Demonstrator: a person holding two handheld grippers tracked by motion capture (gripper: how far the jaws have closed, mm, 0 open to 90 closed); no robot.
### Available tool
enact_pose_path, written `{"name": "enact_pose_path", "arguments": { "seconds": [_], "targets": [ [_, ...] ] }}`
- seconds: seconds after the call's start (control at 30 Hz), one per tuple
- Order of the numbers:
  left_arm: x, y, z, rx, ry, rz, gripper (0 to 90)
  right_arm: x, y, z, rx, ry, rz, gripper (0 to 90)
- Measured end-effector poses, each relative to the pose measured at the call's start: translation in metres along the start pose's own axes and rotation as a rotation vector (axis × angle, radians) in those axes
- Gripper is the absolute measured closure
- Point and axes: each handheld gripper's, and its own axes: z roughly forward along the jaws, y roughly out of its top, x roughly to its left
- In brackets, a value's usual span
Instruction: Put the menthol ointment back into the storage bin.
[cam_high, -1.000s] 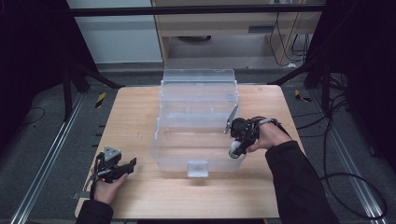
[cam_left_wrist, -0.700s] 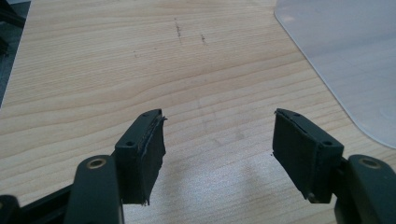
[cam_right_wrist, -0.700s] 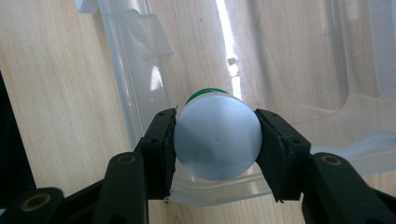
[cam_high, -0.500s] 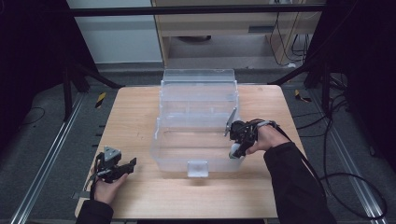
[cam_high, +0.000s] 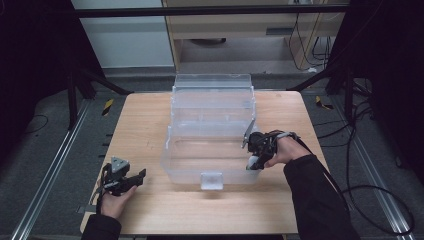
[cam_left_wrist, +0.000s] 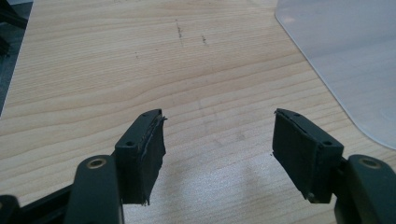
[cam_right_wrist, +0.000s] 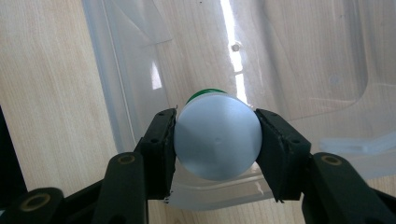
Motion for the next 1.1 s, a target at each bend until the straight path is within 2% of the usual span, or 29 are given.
{"name": "enact_pose_path", "arguments": {
  "seconds": [0.9,1.1],
  "targets": [
    [-0.0004,-0.0001,0.0001,0.003,-0.001,0.003,33.7,0.0006,-0.0006,0.0082,0.0,-0.003,0.004,49.5],
    [-0.0004,-0.0001,0.0004,0.003,-0.002,0.002,33.7,0.0009,-0.0018,0.0074,-0.011,0.003,0.019,49.8]
  ]
}}
